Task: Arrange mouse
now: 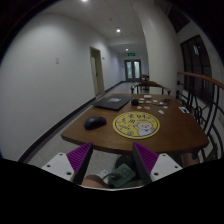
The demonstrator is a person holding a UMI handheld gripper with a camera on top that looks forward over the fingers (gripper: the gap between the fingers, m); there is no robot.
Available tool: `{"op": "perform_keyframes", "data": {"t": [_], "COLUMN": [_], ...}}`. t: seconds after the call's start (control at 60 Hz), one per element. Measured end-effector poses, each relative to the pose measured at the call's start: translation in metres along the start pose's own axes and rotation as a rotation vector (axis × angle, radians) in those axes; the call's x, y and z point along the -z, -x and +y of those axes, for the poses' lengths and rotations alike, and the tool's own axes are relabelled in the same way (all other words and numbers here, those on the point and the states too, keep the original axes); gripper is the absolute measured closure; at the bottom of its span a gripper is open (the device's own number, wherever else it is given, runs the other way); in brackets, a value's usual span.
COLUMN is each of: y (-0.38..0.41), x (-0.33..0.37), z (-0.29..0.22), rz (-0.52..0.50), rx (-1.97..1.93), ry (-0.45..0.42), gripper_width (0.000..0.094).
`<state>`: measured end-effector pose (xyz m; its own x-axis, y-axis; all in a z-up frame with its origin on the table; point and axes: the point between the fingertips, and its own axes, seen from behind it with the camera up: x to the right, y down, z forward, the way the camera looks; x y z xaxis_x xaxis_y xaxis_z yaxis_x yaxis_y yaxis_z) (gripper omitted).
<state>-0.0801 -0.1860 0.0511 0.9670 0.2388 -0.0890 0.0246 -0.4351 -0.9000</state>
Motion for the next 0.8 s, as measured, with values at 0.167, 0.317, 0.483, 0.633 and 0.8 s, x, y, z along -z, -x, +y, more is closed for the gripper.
{"op": "perform_keyframes", "data": {"t": [0.167,0.317,0.483,0.633,0.8], "y": [0.021,0.048,0.093,0.109,0.116], "x": [-0.027,-0.064,-0.126,-0.183,-0.232], "z": [-0.001,-0.014,-0.011,-0.006,-0.025], "rz": [-0.022,-0.06,-0.104,-0.062,-0.001], "rx": [0.032,0.048,0.074,0.085,0.062], "ry": [0.007,0.003,0.055,0.116,0.133], "gripper_width": [0.0127,0.0124,0.0127,0.0134,0.0137]}}
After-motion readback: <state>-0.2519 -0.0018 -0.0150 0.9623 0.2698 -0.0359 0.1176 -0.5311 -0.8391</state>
